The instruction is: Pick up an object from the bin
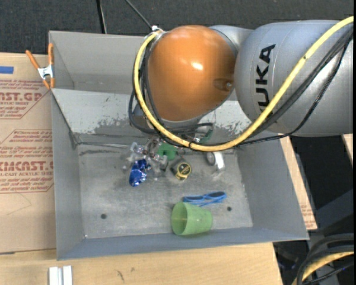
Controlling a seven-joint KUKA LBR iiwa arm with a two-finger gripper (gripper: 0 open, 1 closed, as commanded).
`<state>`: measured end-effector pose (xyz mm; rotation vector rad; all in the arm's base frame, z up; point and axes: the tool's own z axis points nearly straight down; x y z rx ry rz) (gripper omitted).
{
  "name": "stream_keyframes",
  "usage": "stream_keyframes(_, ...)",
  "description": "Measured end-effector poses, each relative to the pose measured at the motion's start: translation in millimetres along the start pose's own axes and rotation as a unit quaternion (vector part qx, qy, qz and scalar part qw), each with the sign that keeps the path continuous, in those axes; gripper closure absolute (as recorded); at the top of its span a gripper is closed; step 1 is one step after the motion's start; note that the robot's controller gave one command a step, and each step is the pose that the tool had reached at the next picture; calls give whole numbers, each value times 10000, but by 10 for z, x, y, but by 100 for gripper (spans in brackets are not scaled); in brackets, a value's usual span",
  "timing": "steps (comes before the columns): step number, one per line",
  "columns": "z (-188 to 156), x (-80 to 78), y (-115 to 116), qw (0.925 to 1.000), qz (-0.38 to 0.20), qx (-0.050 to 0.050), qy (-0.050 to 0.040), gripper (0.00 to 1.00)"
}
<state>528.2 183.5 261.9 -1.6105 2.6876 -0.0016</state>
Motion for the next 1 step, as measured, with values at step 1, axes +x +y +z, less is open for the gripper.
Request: stream_keyframes(1, -557, 238, 234, 9987, -512, -5, 3, 100)
